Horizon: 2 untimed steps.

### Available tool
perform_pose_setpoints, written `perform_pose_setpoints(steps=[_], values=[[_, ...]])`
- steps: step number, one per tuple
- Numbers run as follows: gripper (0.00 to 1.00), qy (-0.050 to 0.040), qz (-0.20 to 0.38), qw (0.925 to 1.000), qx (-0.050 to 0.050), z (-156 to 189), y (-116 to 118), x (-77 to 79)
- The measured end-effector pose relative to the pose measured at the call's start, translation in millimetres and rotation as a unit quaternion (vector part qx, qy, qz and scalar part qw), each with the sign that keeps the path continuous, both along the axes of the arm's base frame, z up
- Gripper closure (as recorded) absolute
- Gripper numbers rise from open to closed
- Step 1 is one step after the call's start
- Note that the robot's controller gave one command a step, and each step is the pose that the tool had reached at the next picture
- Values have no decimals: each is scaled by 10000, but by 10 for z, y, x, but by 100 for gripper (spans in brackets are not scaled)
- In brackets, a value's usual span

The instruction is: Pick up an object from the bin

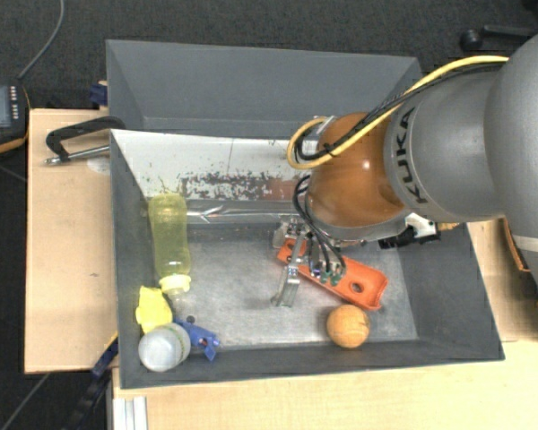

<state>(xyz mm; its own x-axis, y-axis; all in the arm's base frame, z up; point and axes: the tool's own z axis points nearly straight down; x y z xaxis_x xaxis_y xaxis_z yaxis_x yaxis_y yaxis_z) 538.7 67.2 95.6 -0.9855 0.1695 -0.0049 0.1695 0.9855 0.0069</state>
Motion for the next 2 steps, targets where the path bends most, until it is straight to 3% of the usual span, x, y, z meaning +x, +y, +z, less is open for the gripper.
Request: perform_pose_setpoints(steps=[1, 2], values=[[0, -15, 239, 9997, -2, -120, -264, 271], [0, 2, -505, 9987, 8, -205, -629, 237]])
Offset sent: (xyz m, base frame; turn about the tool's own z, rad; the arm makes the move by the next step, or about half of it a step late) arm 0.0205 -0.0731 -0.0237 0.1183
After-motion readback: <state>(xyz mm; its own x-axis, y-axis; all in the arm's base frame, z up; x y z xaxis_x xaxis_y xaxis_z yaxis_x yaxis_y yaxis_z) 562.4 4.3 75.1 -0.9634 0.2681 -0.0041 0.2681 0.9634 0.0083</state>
